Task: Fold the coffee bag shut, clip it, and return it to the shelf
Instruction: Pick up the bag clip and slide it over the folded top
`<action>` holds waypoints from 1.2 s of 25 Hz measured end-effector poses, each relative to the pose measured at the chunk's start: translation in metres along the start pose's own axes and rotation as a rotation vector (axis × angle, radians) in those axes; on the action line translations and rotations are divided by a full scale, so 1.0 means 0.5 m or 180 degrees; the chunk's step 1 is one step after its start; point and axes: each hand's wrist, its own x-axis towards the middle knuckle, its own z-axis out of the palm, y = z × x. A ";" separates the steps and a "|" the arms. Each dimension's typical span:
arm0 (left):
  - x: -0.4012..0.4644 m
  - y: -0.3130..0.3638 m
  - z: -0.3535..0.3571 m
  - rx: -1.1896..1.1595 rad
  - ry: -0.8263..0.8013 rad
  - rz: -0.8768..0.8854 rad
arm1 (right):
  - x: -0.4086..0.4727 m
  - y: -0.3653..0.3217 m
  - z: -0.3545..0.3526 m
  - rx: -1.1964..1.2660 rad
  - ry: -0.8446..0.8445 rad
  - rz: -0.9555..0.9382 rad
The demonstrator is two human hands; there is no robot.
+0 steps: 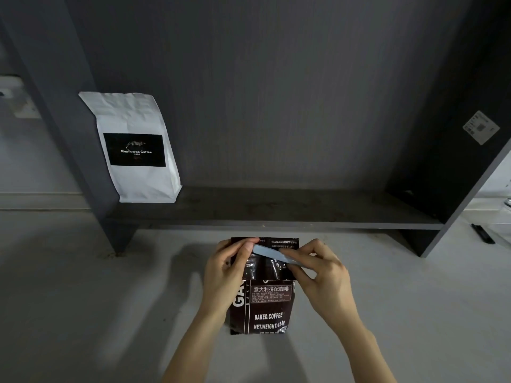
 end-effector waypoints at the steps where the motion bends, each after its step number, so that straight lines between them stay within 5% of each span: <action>1: -0.002 0.002 0.003 -0.0084 0.0022 -0.0059 | -0.001 0.001 0.000 -0.0092 0.0059 -0.0047; 11: 0.000 0.015 -0.004 -0.0521 0.0140 -0.0459 | -0.018 0.001 0.002 0.0323 -0.0196 -0.0014; 23: 0.002 0.011 -0.008 -0.0433 0.0122 -0.0460 | -0.032 0.030 -0.098 0.1632 -0.1166 0.1087; 30: -0.001 -0.007 -0.039 -0.0545 -0.0329 -0.0238 | -0.013 0.024 -0.105 0.1734 -0.0292 0.1287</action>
